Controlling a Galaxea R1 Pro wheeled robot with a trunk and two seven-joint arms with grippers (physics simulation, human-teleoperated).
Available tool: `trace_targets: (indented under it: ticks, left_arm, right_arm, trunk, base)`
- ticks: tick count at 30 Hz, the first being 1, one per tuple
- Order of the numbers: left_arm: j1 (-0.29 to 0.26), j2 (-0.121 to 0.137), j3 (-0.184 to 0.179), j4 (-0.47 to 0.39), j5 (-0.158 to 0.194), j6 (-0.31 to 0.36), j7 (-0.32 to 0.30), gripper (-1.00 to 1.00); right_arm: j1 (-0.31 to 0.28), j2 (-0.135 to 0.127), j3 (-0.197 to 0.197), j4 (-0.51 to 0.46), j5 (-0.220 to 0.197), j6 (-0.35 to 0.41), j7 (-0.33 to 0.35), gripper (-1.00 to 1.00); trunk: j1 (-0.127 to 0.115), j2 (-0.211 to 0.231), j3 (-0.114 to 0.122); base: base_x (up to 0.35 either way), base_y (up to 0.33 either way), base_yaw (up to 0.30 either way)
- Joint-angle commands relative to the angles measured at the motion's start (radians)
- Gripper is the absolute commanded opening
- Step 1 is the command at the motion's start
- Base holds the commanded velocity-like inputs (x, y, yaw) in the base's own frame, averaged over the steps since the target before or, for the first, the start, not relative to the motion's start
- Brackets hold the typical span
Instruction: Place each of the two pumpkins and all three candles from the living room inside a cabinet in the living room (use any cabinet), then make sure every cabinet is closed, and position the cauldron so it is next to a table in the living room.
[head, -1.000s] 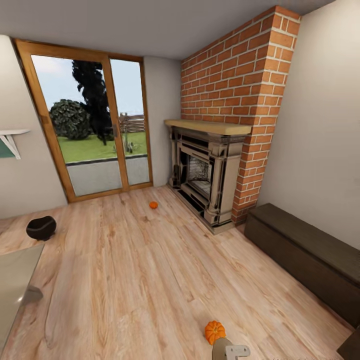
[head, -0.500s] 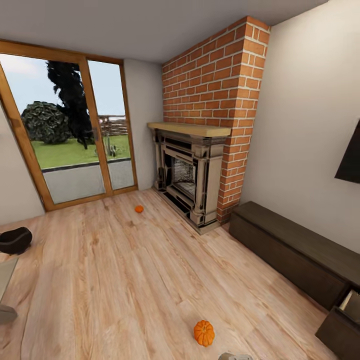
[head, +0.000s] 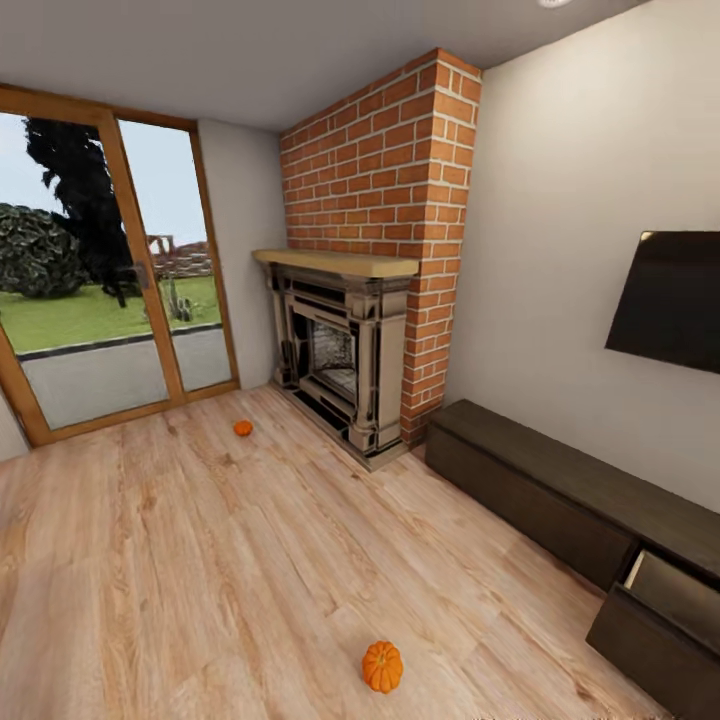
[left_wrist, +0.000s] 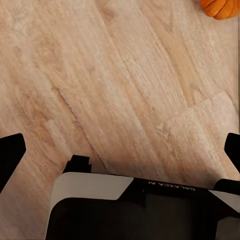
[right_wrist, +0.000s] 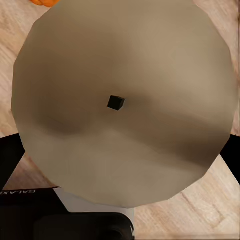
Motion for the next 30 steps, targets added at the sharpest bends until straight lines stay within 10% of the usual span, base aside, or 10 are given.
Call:
trace_targets:
  ticks: [1,30]
  left_arm:
    - [0.0,0.0,0.004,-0.002,0.005,0.006,0.003,1.0]
    - [0.0,-0.001,0.005,-0.001,0.005,0.006,0.004,1.0]
  right_arm:
    - [-0.001,0.001,0.008,0.002,-0.011,-0.005,-0.001,-1.0]
    - [-0.001,0.002,0.008,0.002,-0.011,-0.005,-0.001,-1.0]
  trunk:
    - [0.0,-0.001,0.0]
    - [0.0,-0.001,0.03]
  base:
    - [0.0,-0.057,-0.226]
    - [0.0,-0.209,-0.219]
